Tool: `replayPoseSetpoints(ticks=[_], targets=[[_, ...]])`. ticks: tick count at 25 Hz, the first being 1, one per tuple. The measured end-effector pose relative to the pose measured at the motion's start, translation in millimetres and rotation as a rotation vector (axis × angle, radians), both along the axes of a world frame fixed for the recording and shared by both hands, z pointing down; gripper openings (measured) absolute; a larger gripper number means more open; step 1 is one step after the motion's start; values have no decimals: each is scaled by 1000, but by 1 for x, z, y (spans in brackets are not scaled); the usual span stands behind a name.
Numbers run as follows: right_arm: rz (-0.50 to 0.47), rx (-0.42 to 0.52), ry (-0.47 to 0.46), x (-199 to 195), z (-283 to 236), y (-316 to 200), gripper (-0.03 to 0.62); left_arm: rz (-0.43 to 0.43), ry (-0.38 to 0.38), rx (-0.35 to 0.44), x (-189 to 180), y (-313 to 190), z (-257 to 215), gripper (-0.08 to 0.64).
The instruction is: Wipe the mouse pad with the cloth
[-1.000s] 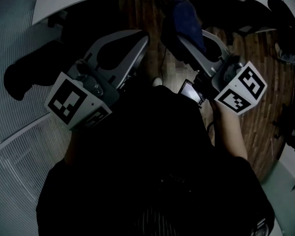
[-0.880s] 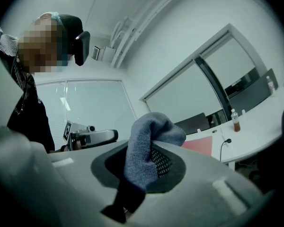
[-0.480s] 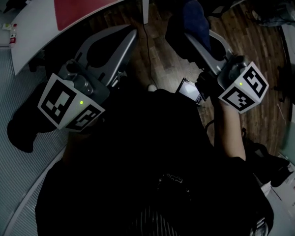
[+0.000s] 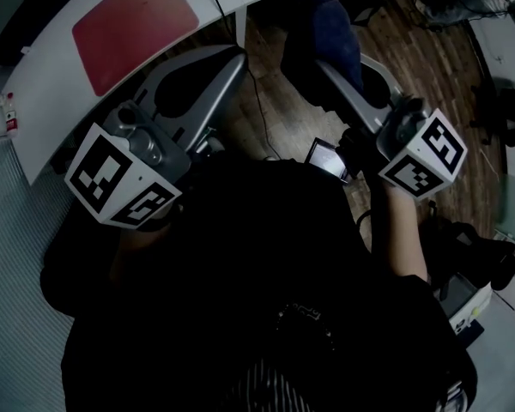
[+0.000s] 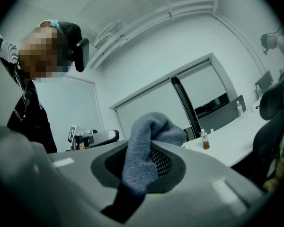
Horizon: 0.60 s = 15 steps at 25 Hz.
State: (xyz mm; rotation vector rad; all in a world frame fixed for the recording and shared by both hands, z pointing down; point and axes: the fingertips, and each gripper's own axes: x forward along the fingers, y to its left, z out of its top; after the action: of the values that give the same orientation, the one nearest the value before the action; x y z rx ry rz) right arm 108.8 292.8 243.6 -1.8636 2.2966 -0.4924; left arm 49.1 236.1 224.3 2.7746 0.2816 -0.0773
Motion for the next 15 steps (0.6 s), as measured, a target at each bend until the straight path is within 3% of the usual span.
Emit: replayPoseSetpoints(ticks=[9,15], targets=[[-5,-30,24,-38,10,-86,61,-5,3,-15,-37,-72,18,8],[-76,-34,43,-81,4,-132,62,-91,-28,2,-77,-115,23,8]])
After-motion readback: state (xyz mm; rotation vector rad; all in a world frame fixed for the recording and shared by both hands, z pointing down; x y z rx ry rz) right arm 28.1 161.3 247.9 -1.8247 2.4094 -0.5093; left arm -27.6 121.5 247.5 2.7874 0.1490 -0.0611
